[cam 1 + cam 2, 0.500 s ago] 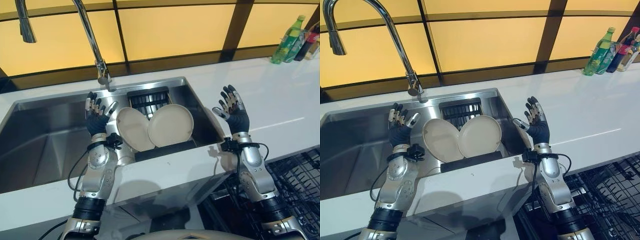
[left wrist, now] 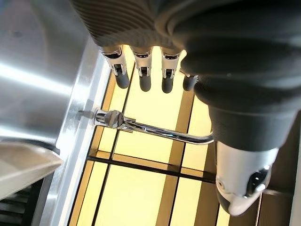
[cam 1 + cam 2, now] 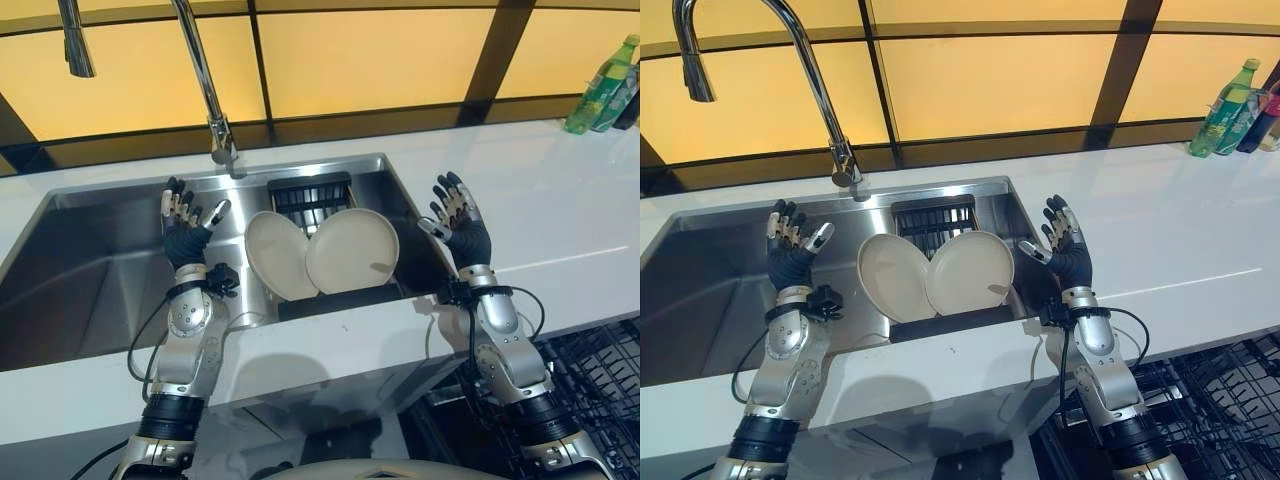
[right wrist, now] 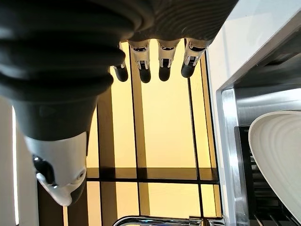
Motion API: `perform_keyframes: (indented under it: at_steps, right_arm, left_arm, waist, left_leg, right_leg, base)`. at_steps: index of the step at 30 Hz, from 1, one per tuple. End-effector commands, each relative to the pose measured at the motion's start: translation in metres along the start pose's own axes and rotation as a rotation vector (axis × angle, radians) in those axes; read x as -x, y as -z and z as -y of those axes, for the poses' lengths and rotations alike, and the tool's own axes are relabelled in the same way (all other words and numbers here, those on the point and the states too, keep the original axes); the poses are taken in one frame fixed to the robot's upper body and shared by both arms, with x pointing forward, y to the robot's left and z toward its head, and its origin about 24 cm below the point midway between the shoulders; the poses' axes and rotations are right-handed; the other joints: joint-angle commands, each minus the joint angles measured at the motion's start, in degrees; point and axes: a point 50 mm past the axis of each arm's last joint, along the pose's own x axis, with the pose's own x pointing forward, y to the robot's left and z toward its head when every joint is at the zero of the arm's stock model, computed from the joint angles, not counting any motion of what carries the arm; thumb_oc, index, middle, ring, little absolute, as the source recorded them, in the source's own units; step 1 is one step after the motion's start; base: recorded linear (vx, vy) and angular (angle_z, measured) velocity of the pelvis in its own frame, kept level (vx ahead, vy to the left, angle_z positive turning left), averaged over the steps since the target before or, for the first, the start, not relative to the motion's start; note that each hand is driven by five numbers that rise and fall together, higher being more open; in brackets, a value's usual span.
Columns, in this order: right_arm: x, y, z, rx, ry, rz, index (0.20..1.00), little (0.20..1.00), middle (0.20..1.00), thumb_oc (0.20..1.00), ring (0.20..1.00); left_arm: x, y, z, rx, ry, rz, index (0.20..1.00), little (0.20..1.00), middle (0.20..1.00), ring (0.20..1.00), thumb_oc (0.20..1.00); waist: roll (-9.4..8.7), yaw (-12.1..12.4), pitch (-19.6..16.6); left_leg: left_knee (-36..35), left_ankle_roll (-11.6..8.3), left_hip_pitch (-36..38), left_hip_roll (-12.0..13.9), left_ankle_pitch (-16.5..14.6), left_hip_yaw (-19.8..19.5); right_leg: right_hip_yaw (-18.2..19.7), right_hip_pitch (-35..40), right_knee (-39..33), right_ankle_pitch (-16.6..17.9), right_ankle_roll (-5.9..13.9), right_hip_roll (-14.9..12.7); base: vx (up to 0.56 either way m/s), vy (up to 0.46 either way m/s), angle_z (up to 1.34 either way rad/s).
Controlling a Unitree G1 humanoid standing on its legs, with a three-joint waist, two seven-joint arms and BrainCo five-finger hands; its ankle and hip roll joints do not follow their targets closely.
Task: Pick up plates and place into dishwasher.
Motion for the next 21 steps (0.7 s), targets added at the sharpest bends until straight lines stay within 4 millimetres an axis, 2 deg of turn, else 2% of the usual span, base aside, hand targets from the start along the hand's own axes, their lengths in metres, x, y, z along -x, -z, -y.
perform_keyframes:
  at_steps: [1,8,14,21]
  right_arm:
    - [-0.015,-0.026,-0.005,0.016,-0.048,0.138,1.0,1.0,1.0,1.0,1.0]
    - [-0.019,-0.026,-0.004,0.028,-0.055,0.128,1.0,1.0,1.0,1.0,1.0]
    - [-0.021,-0.028,-0.002,0.038,-0.067,0.128,1.0,1.0,1.0,1.0,1.0]
    - [-0.02,-0.027,0.001,0.047,-0.065,0.12,1.0,1.0,1.0,1.0,1.0]
  left_arm:
    - [-0.016,-0.024,-0.012,-0.162,0.036,0.138,1.0,1.0,1.0,1.0,1.0]
    - [-0.03,-0.028,-0.039,-0.328,-0.051,0.179,1.0,1.0,1.0,1.0,1.0]
    - [-0.04,-0.035,-0.061,-0.638,-0.101,0.275,1.0,1.0,1.0,1.0,1.0]
    - [-0.043,-0.038,-0.075,-0.963,-0.075,0.372,1.0,1.0,1.0,1.0,1.0]
  waist:
    - [-0.82,0.5,-3.6]
    - [-0.36,0.3,-4.1]
    - [0.05,0.0,-4.2]
    - [0.51,-0.3,-4.4]
  left_leg:
    - [1.9,-1.5,-2.8,2.9,-0.9,1.3]
    - [1.7,-1.72,-2.7,2.9,-0.6,1.4]
    - [1.5,-1.73,-2.7,2.8,-0.4,1.8]
    - [1.3,-1.73,-2.6,2.6,-0.4,2.1]
  right_leg:
    - [3.0,-2.4,2.4,-0.8,5.24,-6.0]
    - [2.8,-2.3,2.2,-0.8,5.17,-6.1]
    - [2.9,-2.4,2.2,-0.7,5.24,-6.4]
    - [3.3,-2.5,2.2,-0.6,5.53,-6.6]
  base:
    - [0.0,0.0,0.0]
    - [0.0,0.0,0.0]
    - [0.0,0.0,0.0]
    - [0.01,0.029,0.0]
